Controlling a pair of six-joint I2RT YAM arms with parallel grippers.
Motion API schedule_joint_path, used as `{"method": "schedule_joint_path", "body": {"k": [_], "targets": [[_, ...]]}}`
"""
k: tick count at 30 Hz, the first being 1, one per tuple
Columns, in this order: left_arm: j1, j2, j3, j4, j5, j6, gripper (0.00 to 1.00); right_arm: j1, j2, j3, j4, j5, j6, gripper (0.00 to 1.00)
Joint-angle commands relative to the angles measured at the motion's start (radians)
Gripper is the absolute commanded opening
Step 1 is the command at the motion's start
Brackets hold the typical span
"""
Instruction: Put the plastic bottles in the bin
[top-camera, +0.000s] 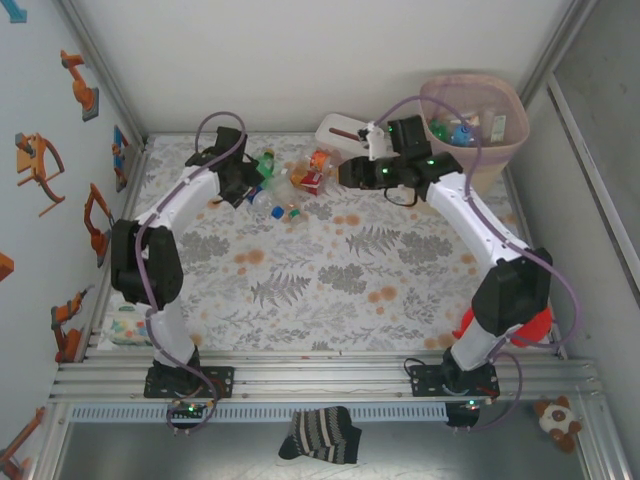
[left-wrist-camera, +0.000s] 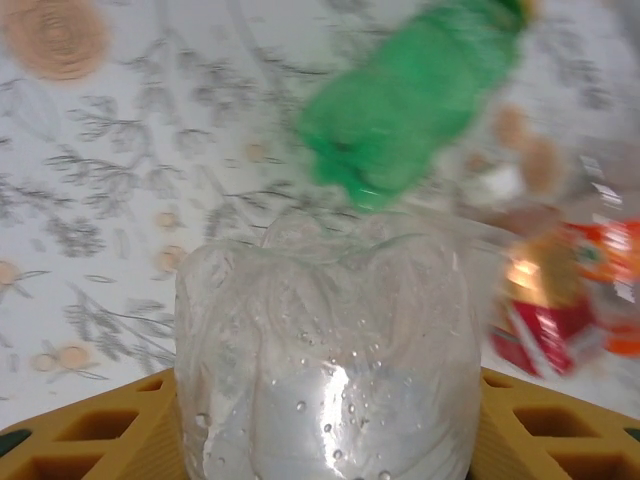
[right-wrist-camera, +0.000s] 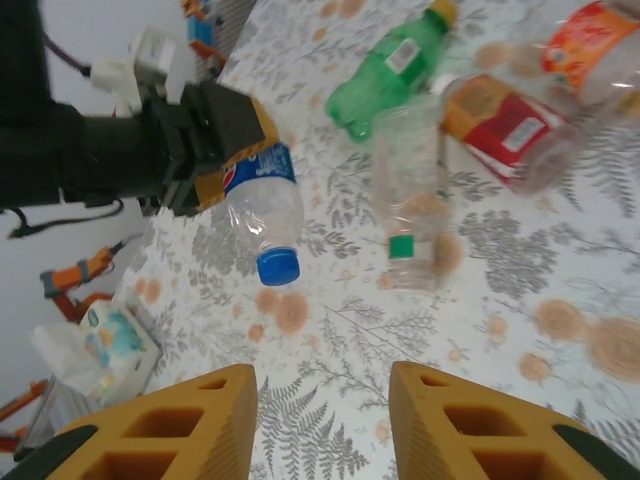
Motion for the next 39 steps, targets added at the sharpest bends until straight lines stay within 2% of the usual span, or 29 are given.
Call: {"method": "schedule_joint_path", "body": {"k": [1,5,9,17,21,31,34,39], "targets": [[-0.017,-0.062,-0.041,0.116,0.136,0.085,0.55,0.046,0.047,0.049,0.055,-0.06,0.035,0.46],[-0.029,-0.117,-0.06,0.2,0.239,0.103,0.52,0.084,0.101,0.093,0.094,-0.08,0.072,0.62],[-0.042,-0.158,-0.076,0.289,0.327,0.104,0.5,0.109,0.158,0.137,0.135,-0.109,0.116,0.68],[-0.073,-0.199,-0.083,0.381,0.41,0.075,0.49,0.128,0.263,0.231,0.18,-0.091,0.197,0.68],[-0.091,-0.21,-0.088,0.4,0.411,0.061,0.5,0.132,0.303,0.28,0.183,-0.125,0.214,0.66],[-0.102,-0.235,-0.099,0.441,0.41,0.034,0.51,0.133,0.307,0.296,0.159,-0.106,0.202,0.61],[-0.102,-0.242,-0.097,0.447,0.41,0.03,0.51,0.133,0.311,0.304,0.155,-0.11,0.202,0.67],[-0.102,-0.25,-0.094,0.444,0.409,0.03,0.52,0.133,0.312,0.312,0.156,-0.115,0.203,0.67]]}}
